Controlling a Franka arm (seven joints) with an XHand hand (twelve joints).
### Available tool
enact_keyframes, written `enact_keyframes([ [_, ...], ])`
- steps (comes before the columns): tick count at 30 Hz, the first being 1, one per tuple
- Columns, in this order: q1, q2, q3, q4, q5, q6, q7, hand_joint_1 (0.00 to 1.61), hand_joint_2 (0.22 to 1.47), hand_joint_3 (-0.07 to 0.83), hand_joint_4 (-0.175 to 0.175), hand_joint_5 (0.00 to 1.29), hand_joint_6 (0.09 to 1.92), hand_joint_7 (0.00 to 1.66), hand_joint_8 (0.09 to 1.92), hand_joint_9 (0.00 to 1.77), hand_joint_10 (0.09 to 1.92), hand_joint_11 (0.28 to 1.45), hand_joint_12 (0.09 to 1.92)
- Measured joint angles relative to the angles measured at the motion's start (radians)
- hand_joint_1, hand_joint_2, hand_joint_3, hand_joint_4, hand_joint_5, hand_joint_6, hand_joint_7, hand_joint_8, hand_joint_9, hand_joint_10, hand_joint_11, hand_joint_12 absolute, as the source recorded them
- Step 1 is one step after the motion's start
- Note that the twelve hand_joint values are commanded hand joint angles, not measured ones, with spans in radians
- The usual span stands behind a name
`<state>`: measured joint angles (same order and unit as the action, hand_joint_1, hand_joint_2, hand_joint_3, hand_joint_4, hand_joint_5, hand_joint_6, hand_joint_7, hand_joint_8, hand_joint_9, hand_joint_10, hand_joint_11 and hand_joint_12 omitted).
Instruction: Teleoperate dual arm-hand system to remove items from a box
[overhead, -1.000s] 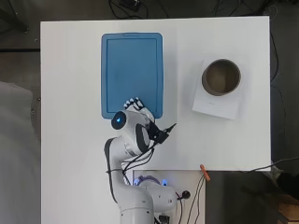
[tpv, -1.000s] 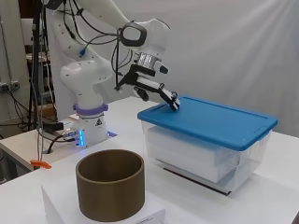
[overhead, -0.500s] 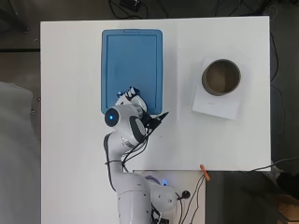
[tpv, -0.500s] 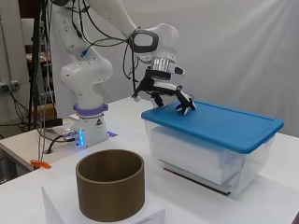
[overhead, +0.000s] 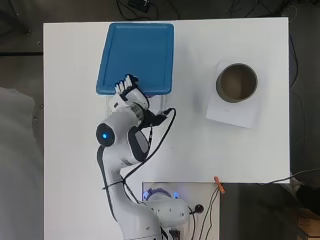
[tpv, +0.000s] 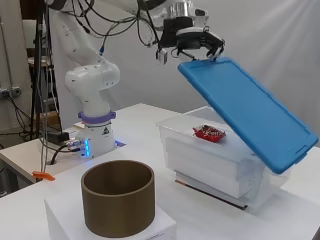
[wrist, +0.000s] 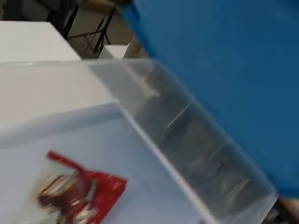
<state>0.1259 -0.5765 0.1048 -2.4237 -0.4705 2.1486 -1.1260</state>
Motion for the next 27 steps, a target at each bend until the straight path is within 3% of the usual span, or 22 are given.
enact_keyframes([
  [2,0.006,-0.012,-0.035,-0.002,-0.065,0.144,-0.013,0.92,1.36,0.001,0.047,0.53,1.64,0.64,1.85,0.81,1.87,0.62,1.54],
  [3,0.013,-0.017,-0.052,-0.002,-0.077,0.221,-0.028,0.97,1.35,0.003,0.011,0.53,1.6,0.66,1.81,0.82,1.88,0.62,1.55],
  [5,0.044,-0.013,-0.089,-0.002,-0.045,0.351,-0.13,1.12,1.3,-0.005,-0.108,0.61,1.38,0.76,1.63,0.88,1.77,0.63,1.54],
  [6,0.059,-0.001,-0.101,0.006,-0.001,0.379,-0.206,1.16,1.27,-0.005,-0.141,0.65,1.29,0.79,1.57,0.92,1.71,0.64,1.54],
  [8,0.083,0.049,-0.105,0.04,0.177,0.404,-0.456,1.19,1.25,-0.001,-0.165,0.67,1.24,0.83,1.51,0.96,1.66,0.65,1.54],
  [12,0.113,0.221,-0.074,0.114,0.38,0.439,-0.746,1.21,1.24,-0.001,-0.175,0.66,1.26,0.88,1.4,1.01,1.49,0.65,1.49],
  [15,0.134,0.341,-0.04,0.164,0.446,0.436,-0.922,1.2,1.22,-0.001,-0.142,0.66,1.29,0.92,1.28,1.07,1.02,0.61,1.22],
  [18,0.146,0.334,-0.027,0.149,0.486,0.445,-1.072,1.19,1.22,0.0,-0.116,0.66,1.32,0.93,1.21,1.12,0.69,0.61,0.98],
  [20,0.151,0.312,-0.028,0.134,0.497,0.445,-1.124,1.2,1.21,0.001,-0.114,0.67,1.32,0.95,1.18,1.17,0.57,0.62,0.99],
  [21,0.153,0.293,-0.034,0.124,0.511,0.439,-1.127,1.2,1.21,0.001,-0.136,0.66,1.31,0.95,1.19,1.18,0.53,0.62,1.02],
  [23,0.156,0.247,-0.055,0.111,0.536,0.41,-1.126,0.59,1.01,-0.016,-0.038,0.36,0.56,0.66,0.51,0.88,0.21,0.53,0.48],
  [24,0.153,0.207,-0.069,0.101,0.54,0.388,-1.126,0.43,0.96,-0.012,-0.009,0.3,0.31,0.6,0.27,0.8,0.11,0.53,0.27],
  [26,0.148,0.164,-0.073,0.085,0.515,0.359,-1.085,0.29,0.91,-0.005,0.015,0.26,0.09,0.56,0.09,0.73,0.09,0.54,0.09],
  [27,0.144,0.154,-0.073,0.078,0.5,0.345,-1.039,0.18,0.84,-0.028,0.02,0.16,0.09,0.4,0.09,0.58,0.09,0.51,0.09],
])
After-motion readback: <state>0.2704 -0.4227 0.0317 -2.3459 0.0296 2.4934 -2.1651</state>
